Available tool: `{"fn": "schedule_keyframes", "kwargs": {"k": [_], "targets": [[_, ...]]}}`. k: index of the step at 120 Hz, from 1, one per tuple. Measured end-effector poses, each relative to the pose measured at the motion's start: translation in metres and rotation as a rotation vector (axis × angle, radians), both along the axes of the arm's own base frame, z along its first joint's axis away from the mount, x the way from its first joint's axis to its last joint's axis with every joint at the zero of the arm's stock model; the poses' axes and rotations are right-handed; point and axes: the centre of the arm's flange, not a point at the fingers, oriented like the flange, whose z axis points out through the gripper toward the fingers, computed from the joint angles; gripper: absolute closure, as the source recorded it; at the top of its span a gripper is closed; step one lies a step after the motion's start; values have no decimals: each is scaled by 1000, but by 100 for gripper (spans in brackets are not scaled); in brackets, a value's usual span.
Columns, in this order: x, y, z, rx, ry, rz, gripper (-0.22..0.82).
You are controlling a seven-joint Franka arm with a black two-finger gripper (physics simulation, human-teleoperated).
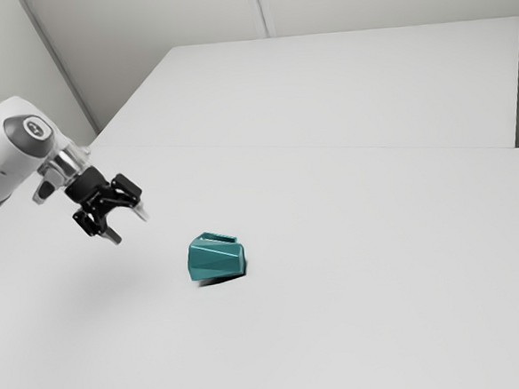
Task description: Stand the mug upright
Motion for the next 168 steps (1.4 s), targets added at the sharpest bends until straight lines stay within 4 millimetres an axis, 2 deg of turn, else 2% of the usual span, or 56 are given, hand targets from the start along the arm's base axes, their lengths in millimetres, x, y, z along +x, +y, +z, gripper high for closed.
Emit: {"fn": "schedule_keyframes", "kwargs": {"k": [20, 58, 87, 107, 128, 136, 155, 168], "targets": [[14, -12, -41, -52, 37, 27, 0], [29, -34, -84, -184, 51, 122, 0], [27, -60, -106, -270, 78, 159, 0], [29, -77, -112, -301, 79, 167, 0], [31, -83, -115, -306, 73, 175, 0], [31, -82, -114, -298, 70, 173, 8], [32, -80, -114, -287, 66, 170, 36], [32, -80, -111, -275, 61, 161, 49]]}}
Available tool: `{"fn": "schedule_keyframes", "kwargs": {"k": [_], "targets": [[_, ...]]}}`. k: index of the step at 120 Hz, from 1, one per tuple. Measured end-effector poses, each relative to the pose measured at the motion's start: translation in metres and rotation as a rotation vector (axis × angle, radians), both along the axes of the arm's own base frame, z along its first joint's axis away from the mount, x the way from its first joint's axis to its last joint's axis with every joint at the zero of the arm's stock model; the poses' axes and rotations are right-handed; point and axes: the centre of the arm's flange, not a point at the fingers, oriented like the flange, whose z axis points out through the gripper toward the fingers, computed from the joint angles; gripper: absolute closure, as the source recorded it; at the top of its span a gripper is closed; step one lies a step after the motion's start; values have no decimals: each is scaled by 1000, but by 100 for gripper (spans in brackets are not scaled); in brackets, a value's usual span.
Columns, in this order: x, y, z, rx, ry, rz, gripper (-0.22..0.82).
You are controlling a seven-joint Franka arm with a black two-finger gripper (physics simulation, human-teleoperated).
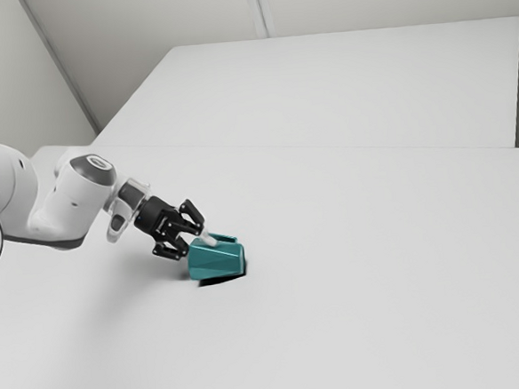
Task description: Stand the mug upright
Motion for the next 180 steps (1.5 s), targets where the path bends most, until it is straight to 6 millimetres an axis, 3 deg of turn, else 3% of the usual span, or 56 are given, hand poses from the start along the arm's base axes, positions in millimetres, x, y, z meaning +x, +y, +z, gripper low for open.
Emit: {"fn": "schedule_keyframes", "kwargs": {"k": [20, 37, 53, 79, 102, 128, 140, 180], "targets": [[4, -4, 18, 24, -35, -24, 60], [8, -24, 38, 51, -78, -75, 64], [12, -44, 38, 65, -93, -109, 66], [13, -46, 43, 106, -113, -129, 74], [9, -53, 86, 216, -192, -221, 77], [3, -65, 111, 422, -245, -405, 78], [-1, -68, 116, 533, -257, -503, 78], [-14, -92, 108, 807, -321, -767, 79]]}}
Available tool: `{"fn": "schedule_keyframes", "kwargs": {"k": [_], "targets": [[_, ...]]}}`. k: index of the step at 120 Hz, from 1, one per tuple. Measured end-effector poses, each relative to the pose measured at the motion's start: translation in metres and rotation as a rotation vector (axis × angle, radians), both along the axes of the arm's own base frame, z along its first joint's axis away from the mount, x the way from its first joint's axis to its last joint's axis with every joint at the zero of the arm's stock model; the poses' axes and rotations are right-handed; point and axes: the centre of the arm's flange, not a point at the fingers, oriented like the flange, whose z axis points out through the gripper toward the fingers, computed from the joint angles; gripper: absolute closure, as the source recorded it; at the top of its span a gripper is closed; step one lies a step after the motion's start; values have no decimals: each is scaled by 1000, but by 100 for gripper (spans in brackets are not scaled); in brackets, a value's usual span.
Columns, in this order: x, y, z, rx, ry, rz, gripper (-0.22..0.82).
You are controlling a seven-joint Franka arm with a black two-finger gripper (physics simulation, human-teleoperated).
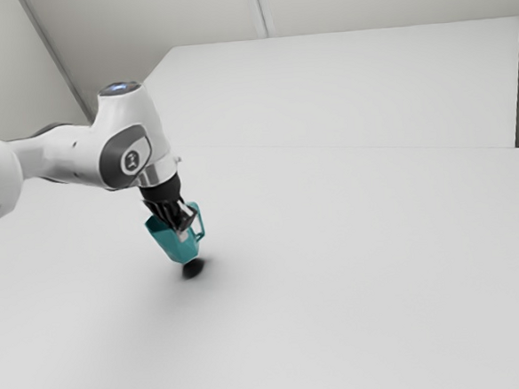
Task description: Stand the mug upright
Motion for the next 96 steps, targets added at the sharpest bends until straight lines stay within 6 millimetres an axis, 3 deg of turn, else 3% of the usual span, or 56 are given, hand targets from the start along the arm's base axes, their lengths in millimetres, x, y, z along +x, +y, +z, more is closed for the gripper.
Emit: {"fn": "schedule_keyframes", "kwargs": {"k": [41, 50, 72, 96], "targets": [[9, -33, -18, 23, -63, -94, 79], [11, -27, -26, 22, -56, -82, 79], [12, 10, -36, 21, -55, -14, 79], [14, -1, -40, 20, -66, -37, 79]]}}
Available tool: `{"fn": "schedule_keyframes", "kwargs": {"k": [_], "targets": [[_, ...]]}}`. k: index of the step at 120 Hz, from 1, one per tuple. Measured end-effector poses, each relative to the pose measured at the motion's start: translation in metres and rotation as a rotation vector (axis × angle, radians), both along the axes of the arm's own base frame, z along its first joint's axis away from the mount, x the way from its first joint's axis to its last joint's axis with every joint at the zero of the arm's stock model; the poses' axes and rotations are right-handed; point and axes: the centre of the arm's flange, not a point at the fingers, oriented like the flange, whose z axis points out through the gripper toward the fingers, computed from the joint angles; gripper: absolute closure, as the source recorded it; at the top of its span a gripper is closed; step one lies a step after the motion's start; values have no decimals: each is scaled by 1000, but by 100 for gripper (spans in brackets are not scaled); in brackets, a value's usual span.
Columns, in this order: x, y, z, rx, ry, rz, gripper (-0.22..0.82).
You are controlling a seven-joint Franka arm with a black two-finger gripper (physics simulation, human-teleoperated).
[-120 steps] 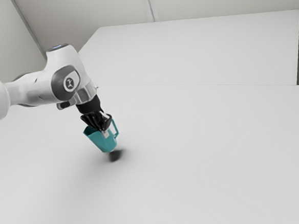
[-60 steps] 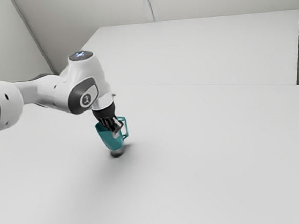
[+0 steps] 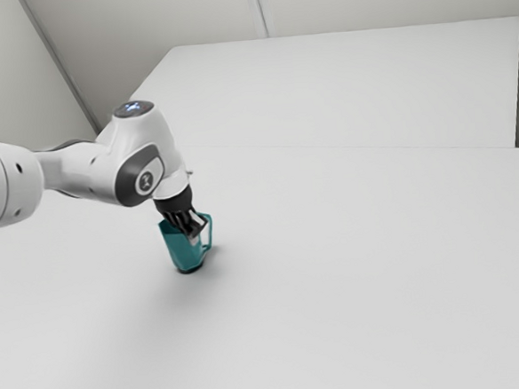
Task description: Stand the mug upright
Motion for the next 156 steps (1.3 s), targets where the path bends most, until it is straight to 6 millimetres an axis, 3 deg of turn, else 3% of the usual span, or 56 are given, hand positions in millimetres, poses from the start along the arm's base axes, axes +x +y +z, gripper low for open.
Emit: {"fn": "schedule_keyframes", "kwargs": {"k": [27, 46, 57, 73, 92, 112, 138, 156], "targets": [[-1, 3, -4, -2, -6, 4, 78], [-2, 1, -1, -1, -12, 2, 43], [-3, 1, 8, 2, -26, 0, 28], [-10, 3, 23, 7, -42, 1, 15], [-16, 5, 43, 11, -64, 5, 7], [-18, 1, 75, 10, -101, 4, 3], [6, 2, 147, 9, -148, 19, 1], [9, 2, 185, 13, -132, 28, 1]]}}
